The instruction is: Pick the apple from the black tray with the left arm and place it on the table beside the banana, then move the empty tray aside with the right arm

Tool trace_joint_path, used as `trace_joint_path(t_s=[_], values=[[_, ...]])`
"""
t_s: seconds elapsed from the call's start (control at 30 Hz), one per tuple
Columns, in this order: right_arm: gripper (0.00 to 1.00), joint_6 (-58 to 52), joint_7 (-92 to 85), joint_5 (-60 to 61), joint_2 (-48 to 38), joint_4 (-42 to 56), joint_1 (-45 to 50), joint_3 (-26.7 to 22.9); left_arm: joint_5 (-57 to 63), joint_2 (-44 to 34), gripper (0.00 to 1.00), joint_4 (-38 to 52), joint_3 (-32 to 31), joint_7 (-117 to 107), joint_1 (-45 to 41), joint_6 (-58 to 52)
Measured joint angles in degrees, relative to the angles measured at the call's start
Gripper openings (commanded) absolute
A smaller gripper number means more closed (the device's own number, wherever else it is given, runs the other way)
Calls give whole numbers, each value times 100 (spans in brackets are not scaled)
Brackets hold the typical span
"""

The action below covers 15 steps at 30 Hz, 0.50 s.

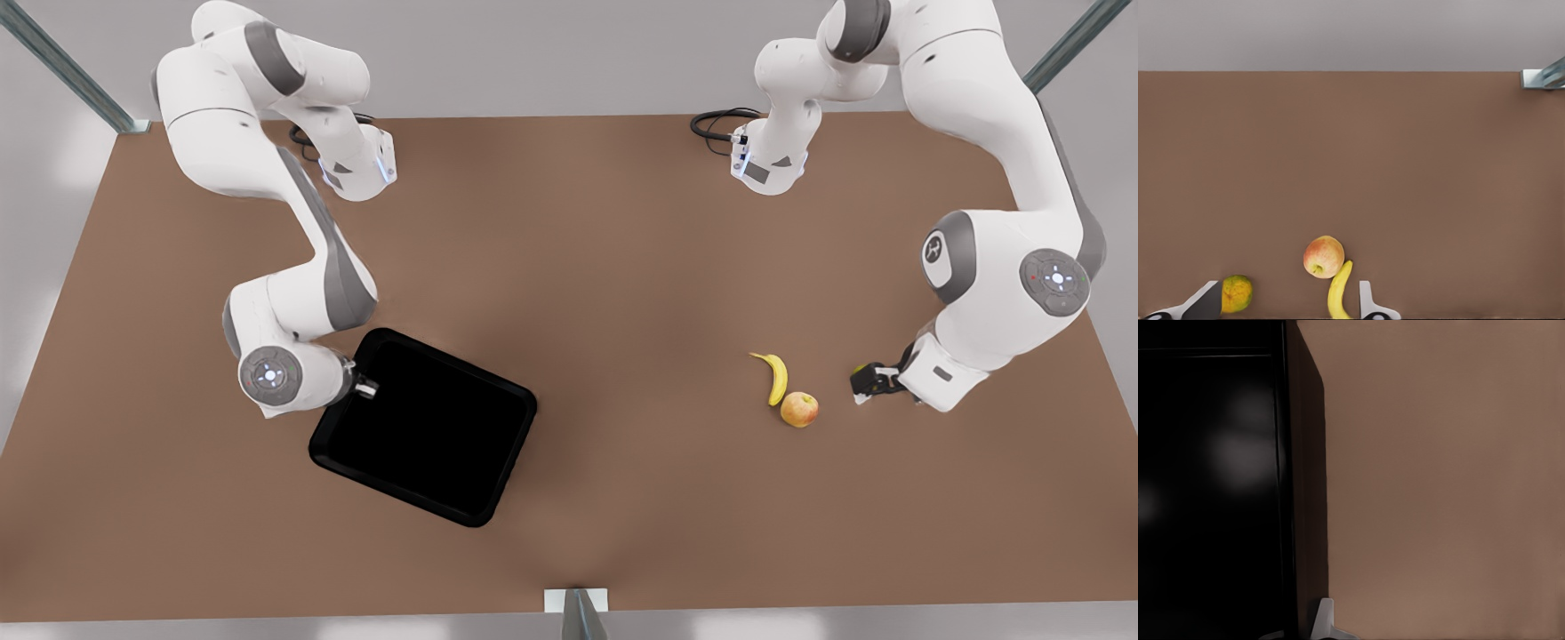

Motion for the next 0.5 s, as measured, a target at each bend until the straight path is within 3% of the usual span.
trace_joint_path(t_s=[0.07,0.13,0.3,0.5], values=[[7,-181,-547,31,-70,0,6,-417,-24,-598,100,-992,-5,64,2,65],[7,-315,-1103,49,-105,0,9,-804,-18,-776,100,-1321,-14,122,-1,159],[7,-511,-2499,235,-119,-3,7,-1794,9,-781,100,-1344,-31,214,-50,297],[7,-457,-3902,508,396,-17,-41,-2216,247,-609,100,-1044,-43,285,-53,357]])
